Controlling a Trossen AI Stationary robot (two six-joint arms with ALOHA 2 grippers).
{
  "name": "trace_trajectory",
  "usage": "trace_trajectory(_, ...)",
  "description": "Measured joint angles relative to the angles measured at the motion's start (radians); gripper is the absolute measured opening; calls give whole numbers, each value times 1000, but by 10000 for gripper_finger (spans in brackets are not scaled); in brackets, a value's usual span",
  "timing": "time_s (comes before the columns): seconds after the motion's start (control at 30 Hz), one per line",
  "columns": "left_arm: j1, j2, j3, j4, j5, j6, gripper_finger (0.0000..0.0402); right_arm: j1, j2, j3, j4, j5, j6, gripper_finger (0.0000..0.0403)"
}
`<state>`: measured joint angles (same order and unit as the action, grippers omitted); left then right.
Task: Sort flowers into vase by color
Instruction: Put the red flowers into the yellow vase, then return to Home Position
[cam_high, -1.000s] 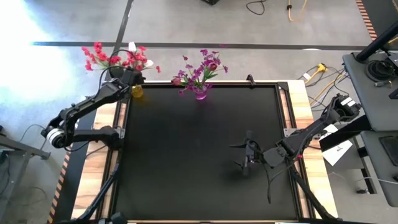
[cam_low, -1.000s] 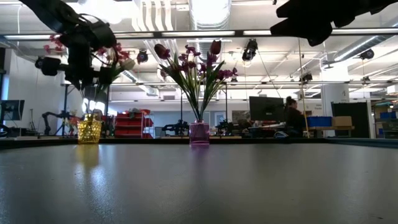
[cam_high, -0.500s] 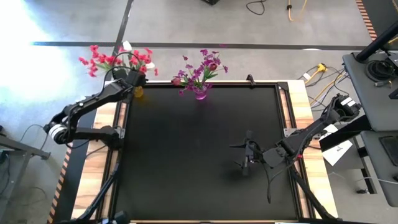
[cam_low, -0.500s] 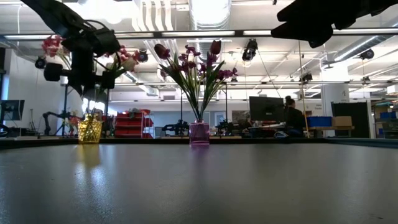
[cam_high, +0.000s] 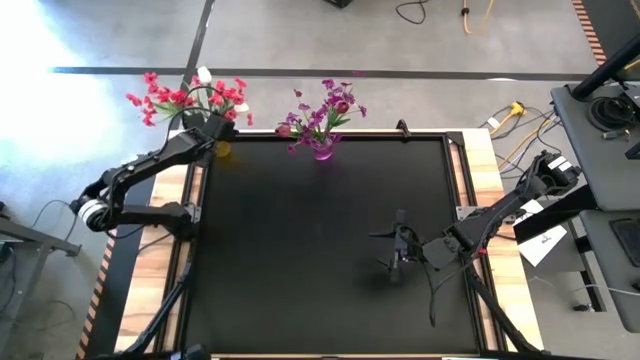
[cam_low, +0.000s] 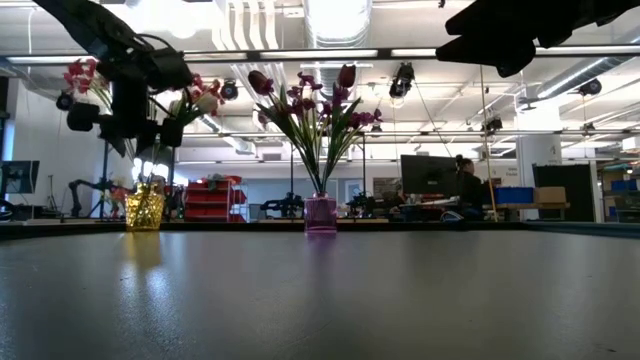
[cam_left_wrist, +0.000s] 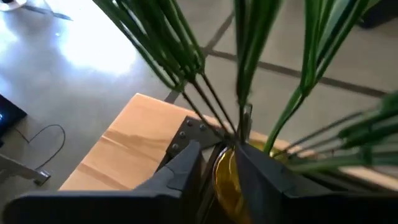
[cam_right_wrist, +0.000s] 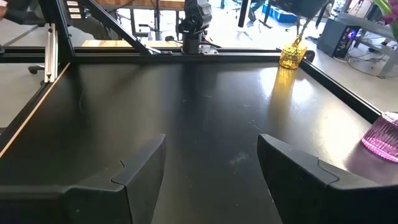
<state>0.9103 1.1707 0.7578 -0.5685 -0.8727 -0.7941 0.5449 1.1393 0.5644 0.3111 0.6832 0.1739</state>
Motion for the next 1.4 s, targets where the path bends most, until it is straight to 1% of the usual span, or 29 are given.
trace_trajectory(0.13, -7, -54, 0, -33, 63, 34, 115, -3, 0, 0, 0, 0, -1, 244)
trace_trajectory(0.27, -11, -105, 0, -51, 180, 68, 139, -2, 0, 0, 0, 0, 6, 244)
trace_trajectory(0.4, -37, -135, 0, -89, 305, 100, 148, -2, 0, 0, -2, -1, 17, 244)
trace_trajectory(0.5, -101, -149, 0, -122, 395, 132, 149, -2, 0, 0, -12, -2, 20, 244)
trace_trajectory(0.57, -179, -158, -1, -150, 431, 134, 148, -2, 0, 0, -26, -2, 44, 244)
trace_trajectory(0.67, -356, -173, -1, -167, 443, 121, 148, -2, 0, 0, -62, -3, 71, 244)
trace_trajectory(0.77, -575, -179, -1, -162, 400, 73, 148, -8, 2, 0, -93, -5, 97, 244)
trace_trajectory(0.9, -902, -160, -2, -93, 339, 76, 148, -17, 2, -1, -106, -10, 104, 244)
trace_trajectory(0.97, -1064, -135, -5, -21, 328, 112, 148, -24, 2, -4, -105, -10, 97, 244)
trace_trajectory(1.03, -1219, -105, -24, 112, 297, 186, 148, -35, 2, -8, -105, -11, 85, 244)
trace_trajectory(1.1, -1350, -72, -59, 294, 268, 289, 148, -49, 2, -10, -95, -24, 62, 244)
trace_trajectory(1.17, -1431, -39, -98, 513, 264, 397, 146, -66, 2, -11, -71, -79, 23, 244)
trace_trajectory(1.23, -1455, -10, -142, 746, 282, 487, 138, -81, 3, -12, -13, -130, -32, 244)
trace_trajectory(1.3, -1442, 20, -181, 949, 349, 569, 125, -98, 15, -12, 84, -157, -104, 244)
trace_trajectory(1.37, -1405, 49, -214, 1096, 412, 640, 109, -117, 26, -12, 173, -170, -193, 243)
trace_trajectory(1.4, -1384, 61, -225, 1140, 420, 655, 101, -128, 33, -12, 218, -181, -237, 242)
